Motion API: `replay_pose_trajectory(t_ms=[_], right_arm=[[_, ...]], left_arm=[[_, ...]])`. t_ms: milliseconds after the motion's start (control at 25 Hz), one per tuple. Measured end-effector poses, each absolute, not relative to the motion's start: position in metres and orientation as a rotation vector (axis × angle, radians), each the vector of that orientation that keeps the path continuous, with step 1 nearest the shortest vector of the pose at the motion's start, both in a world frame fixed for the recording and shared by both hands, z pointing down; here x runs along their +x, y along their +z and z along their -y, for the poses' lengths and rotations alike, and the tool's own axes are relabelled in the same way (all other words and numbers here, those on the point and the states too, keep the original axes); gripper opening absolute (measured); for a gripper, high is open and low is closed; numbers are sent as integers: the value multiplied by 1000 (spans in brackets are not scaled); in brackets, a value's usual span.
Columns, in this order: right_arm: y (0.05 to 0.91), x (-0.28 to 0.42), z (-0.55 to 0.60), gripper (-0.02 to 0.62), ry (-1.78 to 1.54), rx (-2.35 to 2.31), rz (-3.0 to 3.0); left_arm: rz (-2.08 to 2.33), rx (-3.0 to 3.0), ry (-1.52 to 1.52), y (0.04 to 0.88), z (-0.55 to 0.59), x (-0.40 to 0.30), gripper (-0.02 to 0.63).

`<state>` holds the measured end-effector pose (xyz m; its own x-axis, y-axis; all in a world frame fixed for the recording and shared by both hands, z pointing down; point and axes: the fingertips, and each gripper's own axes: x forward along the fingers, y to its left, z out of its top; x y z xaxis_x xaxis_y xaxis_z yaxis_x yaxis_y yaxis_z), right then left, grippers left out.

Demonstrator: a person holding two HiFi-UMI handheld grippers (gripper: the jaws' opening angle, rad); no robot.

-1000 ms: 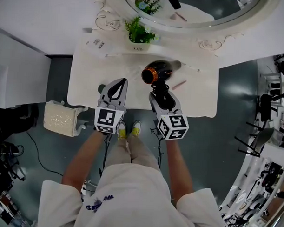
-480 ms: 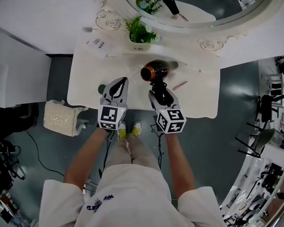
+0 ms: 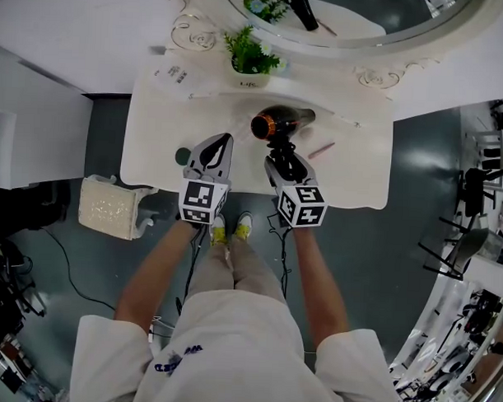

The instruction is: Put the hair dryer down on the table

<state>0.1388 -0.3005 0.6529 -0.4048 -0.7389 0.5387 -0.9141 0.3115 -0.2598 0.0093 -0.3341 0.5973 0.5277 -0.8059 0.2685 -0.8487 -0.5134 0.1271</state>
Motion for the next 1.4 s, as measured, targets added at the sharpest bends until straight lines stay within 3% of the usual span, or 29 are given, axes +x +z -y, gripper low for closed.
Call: replay_pose_trajectory(t_ms=[1400], right_arm=[[706, 127, 320, 264, 851, 1428, 2173]], left_arm=[[1381, 2467, 325, 631, 324, 9, 8]])
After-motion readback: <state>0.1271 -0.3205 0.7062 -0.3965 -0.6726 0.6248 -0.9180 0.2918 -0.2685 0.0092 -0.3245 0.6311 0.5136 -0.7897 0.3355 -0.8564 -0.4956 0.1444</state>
